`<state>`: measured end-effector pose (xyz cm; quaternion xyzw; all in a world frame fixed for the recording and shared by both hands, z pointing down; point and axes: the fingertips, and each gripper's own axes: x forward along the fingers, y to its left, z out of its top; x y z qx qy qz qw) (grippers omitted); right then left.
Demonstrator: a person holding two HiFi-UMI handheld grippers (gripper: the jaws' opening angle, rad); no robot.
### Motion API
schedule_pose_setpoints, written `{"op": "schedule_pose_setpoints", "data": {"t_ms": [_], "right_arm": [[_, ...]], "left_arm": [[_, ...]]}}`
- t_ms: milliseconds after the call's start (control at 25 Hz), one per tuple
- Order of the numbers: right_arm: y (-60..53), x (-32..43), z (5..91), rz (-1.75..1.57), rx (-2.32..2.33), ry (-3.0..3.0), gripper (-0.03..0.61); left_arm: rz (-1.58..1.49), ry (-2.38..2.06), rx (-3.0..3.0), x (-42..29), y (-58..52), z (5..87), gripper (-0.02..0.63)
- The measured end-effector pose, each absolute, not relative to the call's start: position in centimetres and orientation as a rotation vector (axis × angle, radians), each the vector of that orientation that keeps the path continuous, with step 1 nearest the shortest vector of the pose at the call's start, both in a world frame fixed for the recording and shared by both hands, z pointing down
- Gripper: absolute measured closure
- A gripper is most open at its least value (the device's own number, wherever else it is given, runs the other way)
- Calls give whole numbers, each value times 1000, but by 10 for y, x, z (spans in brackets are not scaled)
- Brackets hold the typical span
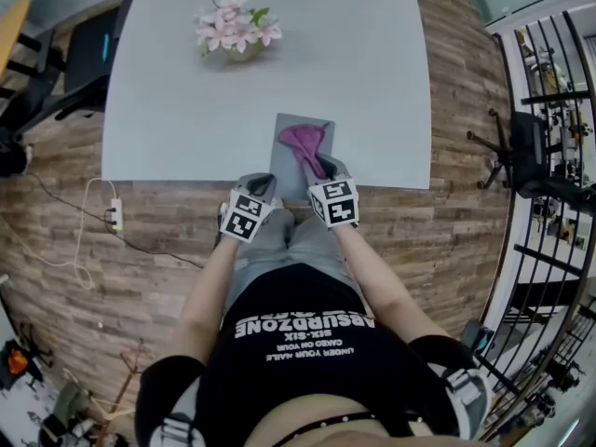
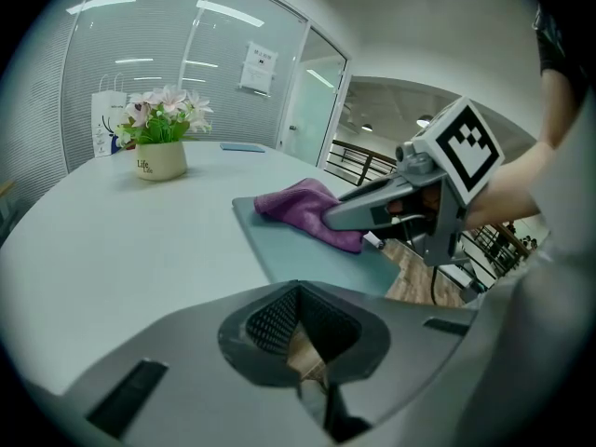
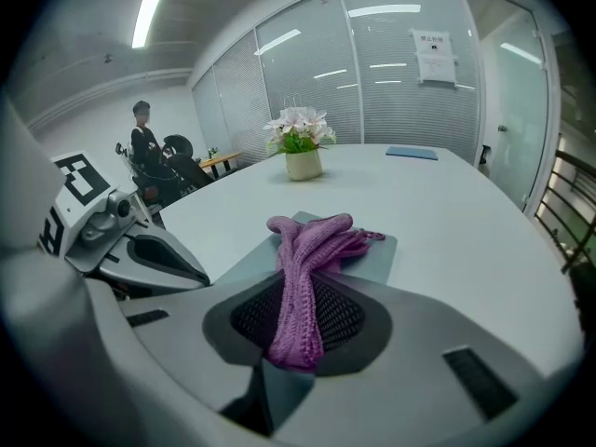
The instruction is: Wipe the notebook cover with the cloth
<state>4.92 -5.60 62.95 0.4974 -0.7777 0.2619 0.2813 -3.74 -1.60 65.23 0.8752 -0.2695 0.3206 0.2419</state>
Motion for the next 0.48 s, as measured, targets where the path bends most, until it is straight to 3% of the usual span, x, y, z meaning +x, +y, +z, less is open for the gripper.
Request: {"op": "schedule_pose_setpoints", "data": {"t_ms": [480], "right_arm": [[-105,63,629,719,1398,-2069,492]], "left_arm": [[866,-724,2394,-39,-17,652,597]]}}
